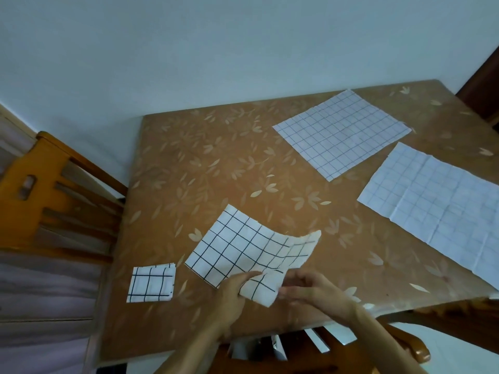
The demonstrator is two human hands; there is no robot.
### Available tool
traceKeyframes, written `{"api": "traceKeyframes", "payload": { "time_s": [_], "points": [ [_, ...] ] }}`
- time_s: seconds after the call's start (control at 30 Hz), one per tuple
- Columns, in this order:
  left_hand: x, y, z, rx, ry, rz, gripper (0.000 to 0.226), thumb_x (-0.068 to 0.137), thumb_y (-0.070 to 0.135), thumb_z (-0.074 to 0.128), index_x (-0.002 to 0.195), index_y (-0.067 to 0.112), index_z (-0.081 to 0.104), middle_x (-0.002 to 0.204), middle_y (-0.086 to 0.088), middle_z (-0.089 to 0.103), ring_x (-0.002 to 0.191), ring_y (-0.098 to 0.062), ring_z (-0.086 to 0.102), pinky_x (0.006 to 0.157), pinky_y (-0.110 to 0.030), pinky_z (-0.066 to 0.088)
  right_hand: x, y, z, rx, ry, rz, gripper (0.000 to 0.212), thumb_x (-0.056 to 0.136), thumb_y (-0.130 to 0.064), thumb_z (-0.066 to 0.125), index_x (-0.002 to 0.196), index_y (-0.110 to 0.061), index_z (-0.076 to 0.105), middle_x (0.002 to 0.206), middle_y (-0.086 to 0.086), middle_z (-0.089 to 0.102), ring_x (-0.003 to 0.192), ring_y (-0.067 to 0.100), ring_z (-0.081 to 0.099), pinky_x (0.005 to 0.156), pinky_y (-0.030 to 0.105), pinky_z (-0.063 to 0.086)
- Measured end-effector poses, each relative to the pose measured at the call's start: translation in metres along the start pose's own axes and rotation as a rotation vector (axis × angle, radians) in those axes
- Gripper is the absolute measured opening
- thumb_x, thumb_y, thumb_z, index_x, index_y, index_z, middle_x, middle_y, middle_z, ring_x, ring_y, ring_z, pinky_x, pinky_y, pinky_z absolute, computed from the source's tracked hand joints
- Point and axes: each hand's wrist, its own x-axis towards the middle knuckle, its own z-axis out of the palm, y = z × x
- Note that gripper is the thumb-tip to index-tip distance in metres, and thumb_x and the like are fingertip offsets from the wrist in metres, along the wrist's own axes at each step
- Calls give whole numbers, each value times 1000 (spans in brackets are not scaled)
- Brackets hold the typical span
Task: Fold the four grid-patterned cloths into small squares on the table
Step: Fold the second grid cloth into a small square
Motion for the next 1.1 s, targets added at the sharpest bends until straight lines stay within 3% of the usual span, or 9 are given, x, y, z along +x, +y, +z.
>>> {"api": "traceKeyframes", "payload": {
  "time_s": [0.13, 0.23, 0.33, 0.47, 0.6, 0.77, 0.9, 1.0, 1.1],
  "points": [
    [-17, 6, -14, -181, -68, -192, 54, 92, 4, 60, 94, 58, 66, 108, 21, 71, 99, 3, 63, 87, -27, 55, 17, 24, -27, -404, 246, 35, 57, 77, -1, 71, 128, -12, 49, 108, 4, 68, 93, 17, 67, 80, 30, 57],
    [-28, 2, -18, -243, -90, -286, 18, 95, 23, 63, 91, 40, 60, 89, 26, 62, 84, 2, 59, 67, -12, 47, 20, 17, -27, -482, 297, -103, 45, 79, 5, 70, 109, -21, 49, 106, 0, 66, 92, 7, 65, 71, 8, 46],
    [-39, -10, -23, -290, -106, -342, 14, 97, 21, 61, 88, 30, 67, 70, 23, 71, 78, 0, 67, 61, -10, 48, 29, 15, -17, -537, 214, -105, 24, 83, -16, 76, 97, -29, 63, 94, -12, 72, 83, -3, 67, 74, 16, 51],
    [-50, -20, -28, -375, 22, -438, 14, 93, 18, 66, 97, 32, 64, 92, 15, 71, 97, -10, 68, 67, -12, 53, 47, 31, -7, -552, 209, -63, 12, 86, -35, 70, 90, -24, 74, 85, 4, 74, 82, 24, 70, 79, 45, 56],
    [-61, -31, -32, -345, 152, -455, 20, 93, 9, 65, 105, 25, 63, 95, 17, 66, 84, 13, 64, 64, -4, 48, 60, 28, 4, -466, 289, -52, 19, 86, -32, 74, 100, -21, 67, 92, -6, 74, 86, 8, 70, 81, 36, 59],
    [-70, -54, -34, -293, 173, -560, 14, 91, 15, 68, 93, 1, 68, 91, -21, 70, 76, -13, 64, 66, -20, 50, 79, 16, 16, -385, 279, -98, 36, 84, -35, 76, 117, -22, 65, 102, -10, 74, 88, 4, 71, 77, 26, 60],
    [-72, -63, -31, -293, 159, -633, 9, 96, 14, 61, 97, 5, 63, 91, -10, 68, 73, -7, 62, 58, -15, 55, 96, 20, 20, -367, 308, -42, 40, 87, -36, 72, 122, -22, 59, 107, -5, 72, 92, 12, 69, 76, 30, 58],
    [-70, -66, -29, -343, 180, -662, 7, 97, 12, 59, 103, 14, 55, 95, 1, 59, 76, -5, 57, 51, -6, 47, 97, 25, 20, -448, 301, 16, 34, 90, -23, 66, 123, -19, 58, 109, 0, 70, 88, 12, 64, 65, 19, 49],
    [-67, -70, -28, -401, 201, -712, 21, 96, 12, 60, 115, 3, 60, 104, -8, 64, 82, -16, 65, 57, -17, 57, 92, 35, 14, -483, 300, 22, 36, 88, -19, 66, 124, -20, 58, 112, 1, 67, 86, 8, 62, 65, 19, 46]
  ]
}}
